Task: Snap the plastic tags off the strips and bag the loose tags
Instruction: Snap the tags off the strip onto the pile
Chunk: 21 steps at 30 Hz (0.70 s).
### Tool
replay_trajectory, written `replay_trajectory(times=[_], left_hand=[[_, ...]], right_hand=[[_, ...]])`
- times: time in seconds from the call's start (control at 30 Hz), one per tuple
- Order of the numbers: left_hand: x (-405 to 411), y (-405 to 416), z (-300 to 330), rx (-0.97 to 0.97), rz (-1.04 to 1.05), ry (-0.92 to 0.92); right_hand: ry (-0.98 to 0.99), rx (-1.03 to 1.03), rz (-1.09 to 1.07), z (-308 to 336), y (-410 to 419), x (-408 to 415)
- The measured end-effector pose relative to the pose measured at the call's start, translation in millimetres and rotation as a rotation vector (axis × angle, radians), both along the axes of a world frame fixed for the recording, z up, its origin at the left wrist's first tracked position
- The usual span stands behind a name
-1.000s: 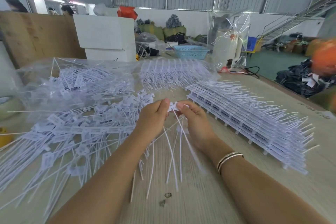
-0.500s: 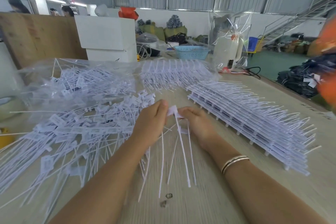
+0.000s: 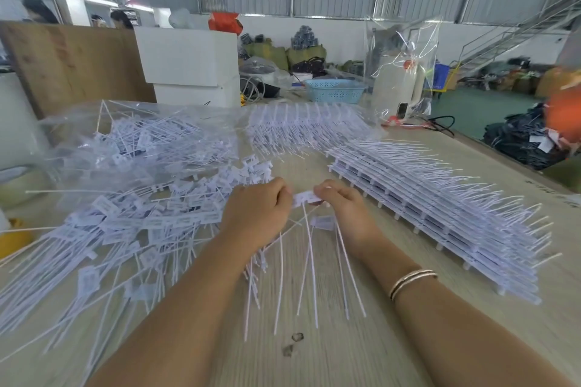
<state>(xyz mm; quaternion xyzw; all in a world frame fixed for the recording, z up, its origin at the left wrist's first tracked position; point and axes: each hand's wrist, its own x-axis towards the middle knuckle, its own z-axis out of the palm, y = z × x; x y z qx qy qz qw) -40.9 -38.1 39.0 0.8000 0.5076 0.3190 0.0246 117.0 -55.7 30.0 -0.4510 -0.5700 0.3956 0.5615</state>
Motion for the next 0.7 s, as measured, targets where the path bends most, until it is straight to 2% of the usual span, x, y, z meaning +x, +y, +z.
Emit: replay_trajectory(times=[0.13,0.27,0.47,0.7], left_hand=[[0.7,-0.3,-3.3,-0.092,-0.061,-0.043],[0.6,0.2,-3.2,-0.138,-0.115,-0.142],[10.6,-1.2,-2.3,-0.188,-0.194,-0.499],[17.4,-3.2,-5.5,-0.227,-0.23,-0.609]], right_hand=[[-0.067,0.006,0.142,-5.3,1.1,2.2],[-0.089,0.002,0.139,-7.3,1.5,1.4],[0.083,0.053,0.104,-3.0,-1.3,-6.1],[0.211,0.037,0.102,-5.3,-0.4,-7.5]])
